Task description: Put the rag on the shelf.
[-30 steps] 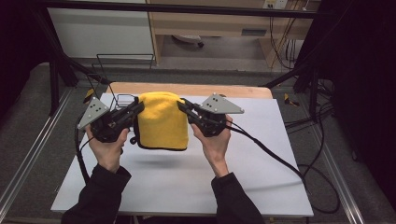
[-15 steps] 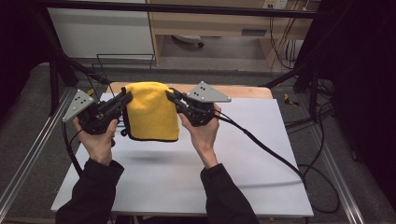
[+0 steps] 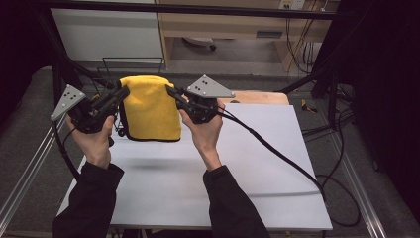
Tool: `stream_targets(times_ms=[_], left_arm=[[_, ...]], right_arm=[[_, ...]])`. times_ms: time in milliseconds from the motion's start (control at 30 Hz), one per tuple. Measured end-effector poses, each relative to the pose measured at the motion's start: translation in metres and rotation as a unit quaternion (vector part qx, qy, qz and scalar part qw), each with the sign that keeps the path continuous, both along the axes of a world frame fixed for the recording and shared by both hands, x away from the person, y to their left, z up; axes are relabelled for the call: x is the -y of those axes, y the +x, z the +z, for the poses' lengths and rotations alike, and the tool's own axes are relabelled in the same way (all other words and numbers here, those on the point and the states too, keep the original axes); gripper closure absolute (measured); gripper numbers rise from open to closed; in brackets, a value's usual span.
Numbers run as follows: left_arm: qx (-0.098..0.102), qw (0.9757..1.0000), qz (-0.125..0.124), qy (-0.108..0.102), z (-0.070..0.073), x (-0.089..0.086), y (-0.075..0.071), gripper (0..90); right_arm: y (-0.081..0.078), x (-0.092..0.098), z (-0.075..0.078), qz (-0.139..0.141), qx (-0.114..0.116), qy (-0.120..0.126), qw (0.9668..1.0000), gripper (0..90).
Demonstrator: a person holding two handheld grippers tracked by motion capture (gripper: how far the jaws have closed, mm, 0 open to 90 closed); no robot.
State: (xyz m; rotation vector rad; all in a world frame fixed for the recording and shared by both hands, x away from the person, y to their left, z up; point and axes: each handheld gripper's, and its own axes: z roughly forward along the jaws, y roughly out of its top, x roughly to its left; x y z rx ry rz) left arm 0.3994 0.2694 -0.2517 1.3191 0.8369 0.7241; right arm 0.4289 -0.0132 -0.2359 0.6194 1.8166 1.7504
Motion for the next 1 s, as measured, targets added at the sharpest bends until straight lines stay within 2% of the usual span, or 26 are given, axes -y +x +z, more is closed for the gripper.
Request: stream_targets(times_ms=[333,633,1000], left_arm=[[0.021,0.9996,0.015,-0.012,0.014,-0.013,0.005,81.9],[0.036,0.9989,0.029,-0.010,0.027,-0.024,0.009,81.9],[0.054,0.9975,0.045,-0.008,0.056,-0.038,0.016,81.9]], right_arm=[[0.009,-0.016,0.016,0.001,0.012,0.007,0.9999,83.2],[0.016,-0.030,0.029,0.002,0.021,0.014,0.9997,83.2],[0.026,-0.048,0.058,0.000,0.041,0.016,0.9991,83.2]])
